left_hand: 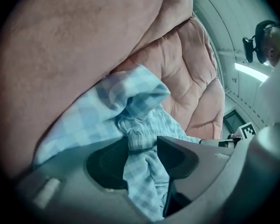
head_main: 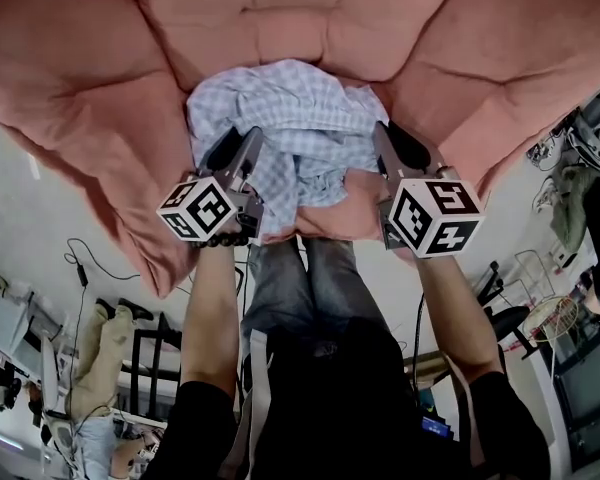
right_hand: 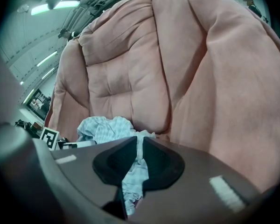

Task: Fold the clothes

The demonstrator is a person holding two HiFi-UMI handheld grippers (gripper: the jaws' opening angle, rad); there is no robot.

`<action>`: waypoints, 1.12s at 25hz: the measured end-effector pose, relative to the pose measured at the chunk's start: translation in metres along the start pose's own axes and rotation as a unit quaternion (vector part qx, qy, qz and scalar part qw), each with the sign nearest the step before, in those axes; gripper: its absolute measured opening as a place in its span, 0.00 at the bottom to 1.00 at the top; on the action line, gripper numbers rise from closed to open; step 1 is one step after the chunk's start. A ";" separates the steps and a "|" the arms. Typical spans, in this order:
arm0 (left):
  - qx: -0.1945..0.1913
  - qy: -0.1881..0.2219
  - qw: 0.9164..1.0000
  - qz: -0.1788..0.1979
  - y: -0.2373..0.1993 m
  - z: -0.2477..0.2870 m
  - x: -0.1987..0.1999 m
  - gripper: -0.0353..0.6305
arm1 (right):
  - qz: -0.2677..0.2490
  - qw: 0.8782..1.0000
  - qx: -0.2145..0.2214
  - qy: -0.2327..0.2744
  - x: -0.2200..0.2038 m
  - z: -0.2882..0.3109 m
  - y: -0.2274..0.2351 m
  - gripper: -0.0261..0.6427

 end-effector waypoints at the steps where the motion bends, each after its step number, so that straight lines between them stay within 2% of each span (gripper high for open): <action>1: 0.001 0.000 1.000 0.000 -0.001 0.000 -0.001 0.36 | 0.001 1.000 -0.001 -0.001 -0.001 0.001 0.001 0.11; 3: -0.002 -0.001 1.000 -0.002 -0.001 -0.001 -0.002 0.33 | 0.003 1.000 -0.002 -0.002 -0.002 0.003 0.003 0.11; 7: -0.021 0.002 1.000 -0.008 0.009 -0.008 0.000 0.20 | 0.000 1.000 -0.004 -0.003 -0.001 0.002 0.000 0.11; 13: -0.024 0.013 1.000 -0.012 0.021 -0.025 -0.004 0.17 | -0.002 1.000 -0.011 -0.007 -0.012 -0.002 -0.003 0.11; 23: -0.029 -0.016 0.998 0.057 0.051 -0.071 -0.014 0.16 | 0.032 0.999 -0.027 -0.020 -0.059 -0.044 -0.009 0.10; 28: -0.051 -0.031 0.991 0.119 0.081 -0.105 -0.008 0.16 | 0.058 0.998 -0.031 0.006 -0.076 -0.077 -0.026 0.09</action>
Point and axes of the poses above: the fingertips, and each gripper's own axes: z forward along the fingers, y to its right, x out of its top, the point moved 1 cm from there along -z, backward along the fingers, and after that the axes turned 1 degree about y, right-handed, at the moved point
